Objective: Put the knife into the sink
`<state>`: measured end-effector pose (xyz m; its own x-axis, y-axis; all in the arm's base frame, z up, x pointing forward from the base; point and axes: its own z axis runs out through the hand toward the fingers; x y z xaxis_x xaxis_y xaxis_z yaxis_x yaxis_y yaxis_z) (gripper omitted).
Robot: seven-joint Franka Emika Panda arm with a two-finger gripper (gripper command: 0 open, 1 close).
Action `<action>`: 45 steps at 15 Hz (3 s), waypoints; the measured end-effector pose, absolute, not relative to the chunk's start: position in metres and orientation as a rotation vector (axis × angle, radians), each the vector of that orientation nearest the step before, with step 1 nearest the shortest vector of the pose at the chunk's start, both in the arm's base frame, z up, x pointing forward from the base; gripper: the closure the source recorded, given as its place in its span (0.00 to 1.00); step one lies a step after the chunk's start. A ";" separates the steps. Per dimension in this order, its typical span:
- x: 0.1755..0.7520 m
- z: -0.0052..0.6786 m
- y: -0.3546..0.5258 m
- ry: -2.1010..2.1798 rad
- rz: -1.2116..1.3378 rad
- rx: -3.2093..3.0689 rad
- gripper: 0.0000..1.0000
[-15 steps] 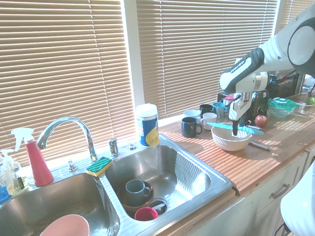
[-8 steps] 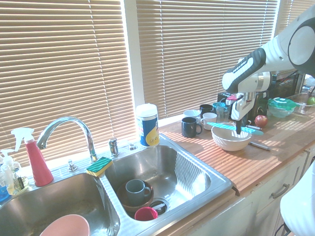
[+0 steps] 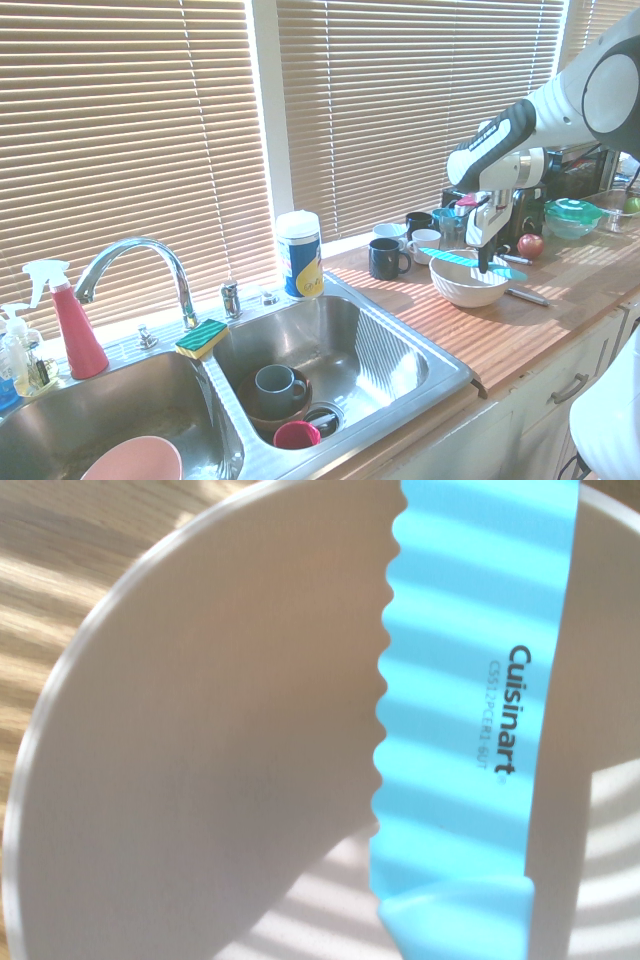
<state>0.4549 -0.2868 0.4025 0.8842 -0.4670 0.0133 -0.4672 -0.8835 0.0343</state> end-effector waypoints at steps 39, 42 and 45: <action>0.500 0.204 0.101 -1.203 0.107 2.974 1.00; 0.505 0.177 0.107 -1.217 0.074 2.961 0.00; 0.506 0.167 0.110 -1.245 0.051 2.951 0.00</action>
<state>0.5058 0.1103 0.1672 0.6976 -0.7165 0.0055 -0.7145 -0.6962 -0.0691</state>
